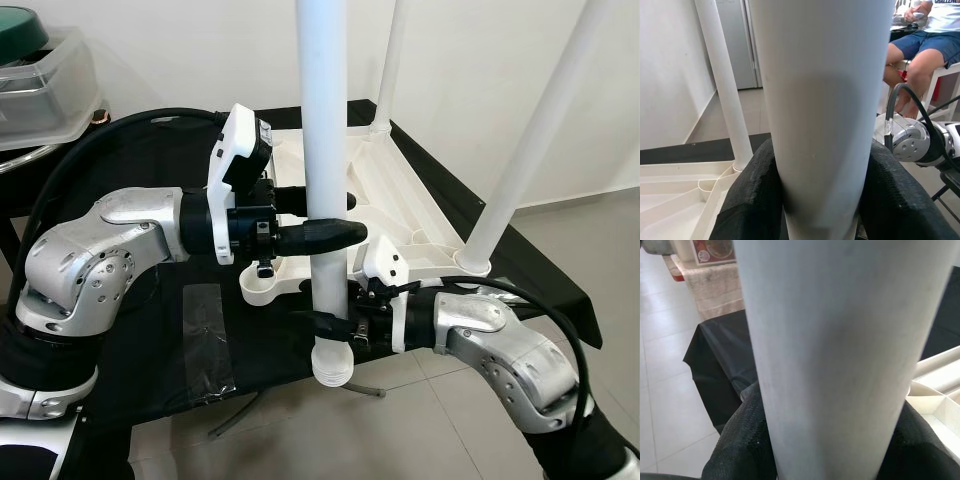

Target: Building children table

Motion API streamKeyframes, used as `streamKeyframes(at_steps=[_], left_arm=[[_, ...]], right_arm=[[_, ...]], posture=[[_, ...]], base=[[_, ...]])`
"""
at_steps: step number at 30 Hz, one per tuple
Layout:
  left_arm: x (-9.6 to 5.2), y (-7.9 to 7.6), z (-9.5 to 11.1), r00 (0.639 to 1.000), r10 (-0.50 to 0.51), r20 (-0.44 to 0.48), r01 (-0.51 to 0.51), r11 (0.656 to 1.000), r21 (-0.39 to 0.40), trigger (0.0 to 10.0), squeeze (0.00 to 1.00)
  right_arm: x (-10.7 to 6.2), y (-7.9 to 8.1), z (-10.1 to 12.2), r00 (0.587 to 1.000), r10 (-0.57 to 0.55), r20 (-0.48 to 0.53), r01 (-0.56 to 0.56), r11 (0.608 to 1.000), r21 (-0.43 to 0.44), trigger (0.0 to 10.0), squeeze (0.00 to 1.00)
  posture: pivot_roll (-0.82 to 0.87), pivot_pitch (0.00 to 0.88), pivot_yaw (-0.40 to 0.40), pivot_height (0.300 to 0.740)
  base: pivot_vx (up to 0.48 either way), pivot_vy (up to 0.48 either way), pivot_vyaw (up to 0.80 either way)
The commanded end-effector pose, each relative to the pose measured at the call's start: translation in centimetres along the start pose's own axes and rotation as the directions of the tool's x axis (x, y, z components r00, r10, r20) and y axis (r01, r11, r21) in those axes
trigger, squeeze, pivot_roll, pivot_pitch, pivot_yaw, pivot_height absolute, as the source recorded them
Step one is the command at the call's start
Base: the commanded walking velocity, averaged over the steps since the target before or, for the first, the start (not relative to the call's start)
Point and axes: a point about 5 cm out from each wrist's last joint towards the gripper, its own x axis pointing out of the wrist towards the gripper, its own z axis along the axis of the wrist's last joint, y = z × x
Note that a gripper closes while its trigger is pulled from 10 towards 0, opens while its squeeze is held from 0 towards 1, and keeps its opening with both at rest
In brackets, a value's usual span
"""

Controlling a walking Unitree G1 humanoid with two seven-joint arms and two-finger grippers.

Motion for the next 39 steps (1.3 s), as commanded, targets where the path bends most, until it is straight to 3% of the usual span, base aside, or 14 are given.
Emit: streamKeyframes(at_steps=[1,9,10,11,12,14,16,22,23,24,25,26,34,39], left_arm=[[0.1,0.1,0.1,1.0,0.0,-0.016,0.001,1.0,0.017,0.0,0.0],[0.1,1.0,1.0,0.997,0.05,0.054,-0.051,0.999,0.012,0.0,0.0],[0.1,1.2,1.2,0.996,0.056,0.064,-0.057,0.998,0.011,0.0,0.0],[0.1,1.2,1.2,0.996,0.056,0.064,-0.057,0.998,0.011,0.0,0.0],[0.1,1.5,1.9,0.995,0.055,0.089,-0.057,0.998,0.017,0.0,0.0],[0.3,1.9,3.5,0.991,0.038,0.13,-0.043,0.999,0.031,0.0,0.0],[0.6,1.8,4.3,0.989,-0.012,0.144,0.005,0.999,0.049,0.0,0.0],[1.4,1.3,4.5,0.984,-0.139,0.114,0.133,0.989,0.058,0.0,0.0],[1.6,1.1,4.5,0.979,-0.17,0.109,0.165,0.985,0.052,0.0,0.0],[1.8,0.9,4.6,0.974,-0.201,0.101,0.197,0.979,0.05,0.0,0.0],[1.9,0.8,4.6,0.971,-0.22,0.095,0.216,0.975,0.049,0.0,0.0],[2.1,0.7,4.6,0.968,-0.237,0.085,0.233,0.971,0.05,0.0,0.0],[3.6,1.3,4.7,0.959,-0.279,0.048,0.276,0.959,0.068,0.0,0.0],[4.1,1.3,5.1,0.956,-0.289,0.056,0.284,0.956,0.078,0.0,0.0]], right_arm=[[0.2,0.0,0.1,1.0,0.007,0.011,-0.007,1.0,-0.005,0.0,0.0],[0.3,-0.4,0.4,0.999,-0.031,0.04,0.031,0.999,-0.02,0.3,0.0],[0.3,-0.5,0.5,0.998,-0.04,0.051,0.041,0.999,-0.012,8.5,0.0],[0.3,-0.5,0.5,0.998,-0.04,0.051,0.041,0.999,-0.012,8.5,0.0],[0.1,-0.7,1.1,0.996,-0.026,0.09,0.027,1.0,-0.006,10.0,1.0],[-0.5,-1.1,1.9,0.99,-0.008,0.141,0.008,1.0,-0.004,10.0,1.0],[-1.2,-1.5,2.1,0.992,0.009,0.127,-0.004,0.999,-0.044,10.0,1.0],[-1.4,-1.8,1.8,0.997,0.031,0.068,-0.02,0.988,-0.152,10.0,1.0],[-1.2,-1.7,1.7,0.997,0.036,0.069,-0.024,0.987,-0.16,10.0,0.92],[-0.9,-1.7,1.7,0.997,0.031,0.073,-0.018,0.986,-0.169,10.0,0.62],[-0.6,-1.7,1.6,0.997,0.026,0.076,-0.013,0.985,-0.174,10.0,0.62],[-0.2,-1.8,1.5,0.997,0.009,0.072,0.004,0.984,-0.179,10.0,0.0],[2.8,-0.9,0.6,0.993,0.014,0.114,0.002,0.991,-0.135,10.0,0.0],[3.4,-0.4,0.5,0.989,0.032,0.142,-0.015,0.992,-0.122,10.0,0.0]], posture=[[0.02,0.071,-0.029,0.74],[0.02,0.069,-0.029,0.74],[0.02,0.069,-0.029,0.74],[0.02,0.069,-0.029,0.74],[0.02,0.069,-0.033,0.74],[0.02,0.064,-0.034,0.74],[0.02,0.062,-0.034,0.74],[0.02,0.051,-0.032,0.74],[0.02,0.049,-0.033,0.74],[0.02,0.049,-0.033,0.74],[0.02,0.049,-0.033,0.74],[0.02,0.043,-0.027,0.74],[0.02,0.034,-0.02,0.74],[0.02,0.035,-0.018,0.74]], base=[[0.0,0.0,0.0],[0.0,0.0,0.0],[0.0,0.0,0.0],[0.0,0.0,0.0],[0.0,0.0,0.0],[0.0,0.0,0.0],[0.0,0.0,0.0],[0.0,0.0,0.0],[0.0,0.0,0.0],[0.0,0.0,0.0],[0.0,0.0,0.0],[0.0,0.0,0.0],[0.0,0.0,0.0],[0.0,0.0,0.0]])
